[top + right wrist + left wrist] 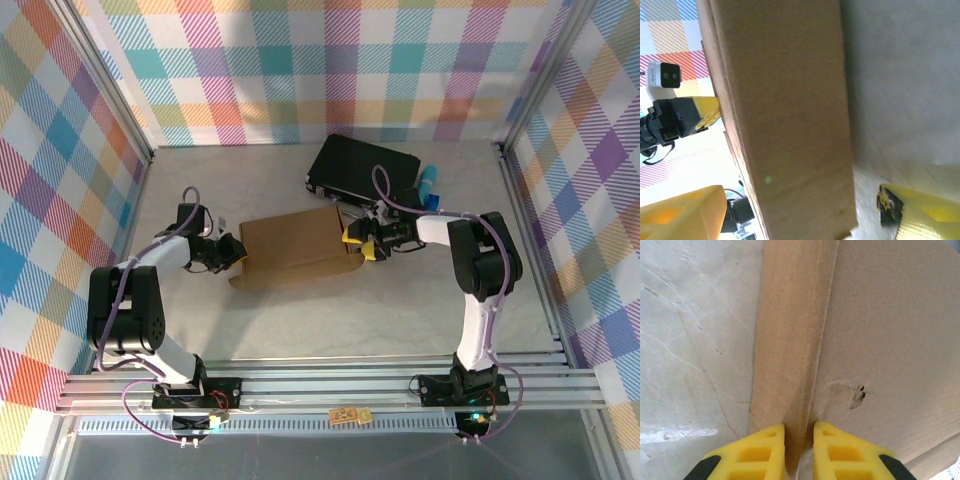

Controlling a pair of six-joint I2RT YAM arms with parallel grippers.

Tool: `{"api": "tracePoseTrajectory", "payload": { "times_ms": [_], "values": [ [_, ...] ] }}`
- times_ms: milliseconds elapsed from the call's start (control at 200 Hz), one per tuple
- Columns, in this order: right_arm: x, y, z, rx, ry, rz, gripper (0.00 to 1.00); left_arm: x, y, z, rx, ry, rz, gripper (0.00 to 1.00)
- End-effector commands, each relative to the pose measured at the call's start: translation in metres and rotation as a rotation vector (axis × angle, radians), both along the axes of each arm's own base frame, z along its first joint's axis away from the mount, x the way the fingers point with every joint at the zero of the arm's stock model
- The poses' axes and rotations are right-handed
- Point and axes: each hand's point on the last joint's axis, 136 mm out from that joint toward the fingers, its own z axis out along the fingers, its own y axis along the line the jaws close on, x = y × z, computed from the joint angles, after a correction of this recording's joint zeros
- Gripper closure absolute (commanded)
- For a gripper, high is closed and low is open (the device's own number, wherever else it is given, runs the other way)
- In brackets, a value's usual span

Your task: Fold the paper box

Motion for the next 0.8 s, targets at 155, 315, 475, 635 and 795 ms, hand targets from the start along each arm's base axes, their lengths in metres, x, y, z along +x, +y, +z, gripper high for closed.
{"api": "tracePoseTrajectory", "payload": {
  "times_ms": [155,315,475,635,795],
  "values": [
    [-0.003,0.043,0.008,0.116,0.012,0.063,0.25,-0.025,0.016,-0.037,0.009,0.133,0.044,0.85],
    [0.001,0.051,0.028,0.181,-0.001,0.056,0.27,-0.02,0.012,-0.038,-0.041,0.137,0.046,0.86],
    [0.004,0.055,0.042,0.19,-0.006,0.039,0.34,-0.013,0.009,-0.033,-0.068,0.12,0.049,0.85],
    [0.009,0.055,0.051,0.178,0.059,-0.011,0.44,0.0,0.007,-0.005,-0.104,0.052,0.073,0.75],
    [0.008,0.051,0.042,0.152,0.307,-0.041,0.56,0.017,0.016,0.041,-0.105,-0.025,0.175,0.66]
  ]
}}
